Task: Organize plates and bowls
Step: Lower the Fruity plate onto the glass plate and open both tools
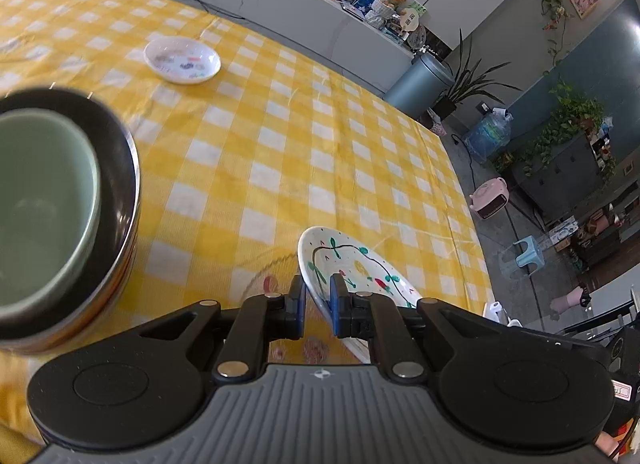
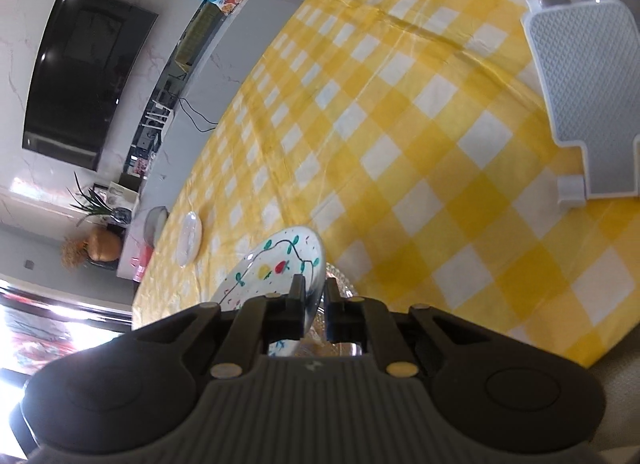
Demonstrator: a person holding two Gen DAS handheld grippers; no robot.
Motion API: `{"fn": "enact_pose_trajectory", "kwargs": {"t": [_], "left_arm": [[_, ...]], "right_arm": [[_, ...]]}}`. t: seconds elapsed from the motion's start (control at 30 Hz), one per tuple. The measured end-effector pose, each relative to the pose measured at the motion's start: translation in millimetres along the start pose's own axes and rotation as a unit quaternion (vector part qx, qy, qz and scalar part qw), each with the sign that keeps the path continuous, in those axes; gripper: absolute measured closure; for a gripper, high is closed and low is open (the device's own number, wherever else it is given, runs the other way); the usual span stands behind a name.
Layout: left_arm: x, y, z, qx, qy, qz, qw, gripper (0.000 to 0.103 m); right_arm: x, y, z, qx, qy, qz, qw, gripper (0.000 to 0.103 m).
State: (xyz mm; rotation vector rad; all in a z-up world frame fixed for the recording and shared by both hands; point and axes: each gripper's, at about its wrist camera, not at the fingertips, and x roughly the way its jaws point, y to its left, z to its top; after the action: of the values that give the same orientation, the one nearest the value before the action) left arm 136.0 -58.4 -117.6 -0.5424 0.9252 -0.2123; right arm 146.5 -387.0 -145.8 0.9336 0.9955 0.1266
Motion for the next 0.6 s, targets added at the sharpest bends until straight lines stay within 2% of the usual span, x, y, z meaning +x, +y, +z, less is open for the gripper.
{"fn": "enact_pose_trajectory", "kwargs": {"t": [0.37, 0.6], "left_arm": [[0.3, 8.3, -14.3, -0.008, 0.007, 0.002, 0.9999, 0.089], [1.2, 11.0, -18.0, 0.010, 0.014, 0.016, 0.9997, 0.089]], "right_arm": [[7.4, 9.4, -8.0, -0.047, 0.002, -0.050, 0.998, 0.095], [18.1, 15.8, -12.4, -0.079, 0.021, -0.078, 0.994, 0.093]]}}
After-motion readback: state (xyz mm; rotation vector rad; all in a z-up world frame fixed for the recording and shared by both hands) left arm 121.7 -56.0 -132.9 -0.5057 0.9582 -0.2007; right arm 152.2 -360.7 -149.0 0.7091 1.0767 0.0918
